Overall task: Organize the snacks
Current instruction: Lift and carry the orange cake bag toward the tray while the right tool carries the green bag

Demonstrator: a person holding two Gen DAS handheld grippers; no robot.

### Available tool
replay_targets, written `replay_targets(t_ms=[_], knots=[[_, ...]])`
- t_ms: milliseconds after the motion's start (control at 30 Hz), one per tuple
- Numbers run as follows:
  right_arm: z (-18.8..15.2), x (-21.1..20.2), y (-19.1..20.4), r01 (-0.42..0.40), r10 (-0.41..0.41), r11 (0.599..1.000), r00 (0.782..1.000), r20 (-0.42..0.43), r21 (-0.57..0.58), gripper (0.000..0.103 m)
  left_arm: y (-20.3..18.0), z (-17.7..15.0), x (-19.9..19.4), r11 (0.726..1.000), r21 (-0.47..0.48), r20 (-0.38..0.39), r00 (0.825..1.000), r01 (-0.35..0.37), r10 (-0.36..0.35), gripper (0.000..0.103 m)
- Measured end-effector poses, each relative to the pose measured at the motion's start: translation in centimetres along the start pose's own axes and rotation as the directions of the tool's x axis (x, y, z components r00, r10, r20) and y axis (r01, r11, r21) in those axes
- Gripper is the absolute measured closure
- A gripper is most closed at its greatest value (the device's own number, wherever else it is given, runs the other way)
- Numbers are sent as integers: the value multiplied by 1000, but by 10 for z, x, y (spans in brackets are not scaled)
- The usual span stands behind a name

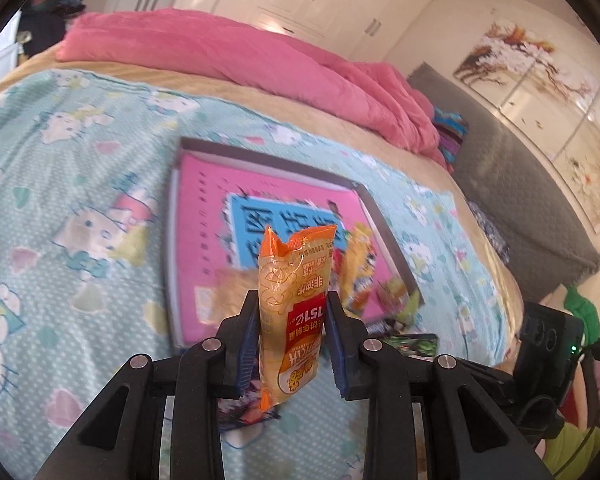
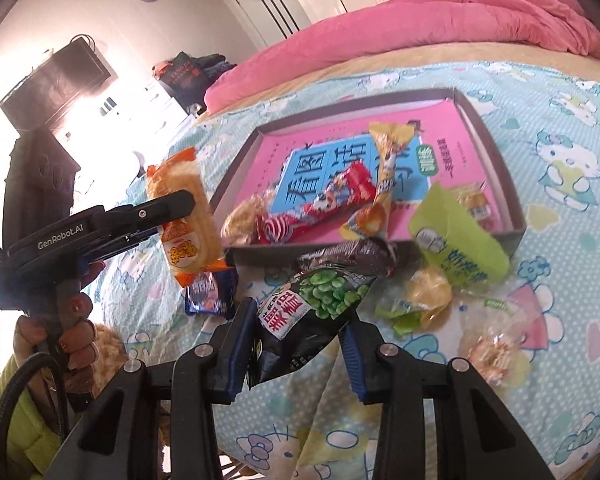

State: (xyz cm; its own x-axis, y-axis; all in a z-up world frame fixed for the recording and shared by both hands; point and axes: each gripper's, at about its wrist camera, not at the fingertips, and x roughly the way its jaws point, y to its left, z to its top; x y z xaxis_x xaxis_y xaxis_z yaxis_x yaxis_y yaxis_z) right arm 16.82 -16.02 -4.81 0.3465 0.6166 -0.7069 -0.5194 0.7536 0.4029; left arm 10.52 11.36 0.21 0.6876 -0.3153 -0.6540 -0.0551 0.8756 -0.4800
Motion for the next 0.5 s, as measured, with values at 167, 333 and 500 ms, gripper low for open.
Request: replay_targets(t_ms=[167,333,500], knots=[[8,-6,3,23,-22,999,999,33,-31,62,17,7,-11,998,-46,53,998,-40,42,71],[16,-10,3,41,-38,998,997,62,-51,62,28,13,-14,994,-71,81,993,-81,86,71],[23,-12,2,50,-45,997,995,85,-58,62,28,13,-9,991,-52,85,989,-120,124,71]])
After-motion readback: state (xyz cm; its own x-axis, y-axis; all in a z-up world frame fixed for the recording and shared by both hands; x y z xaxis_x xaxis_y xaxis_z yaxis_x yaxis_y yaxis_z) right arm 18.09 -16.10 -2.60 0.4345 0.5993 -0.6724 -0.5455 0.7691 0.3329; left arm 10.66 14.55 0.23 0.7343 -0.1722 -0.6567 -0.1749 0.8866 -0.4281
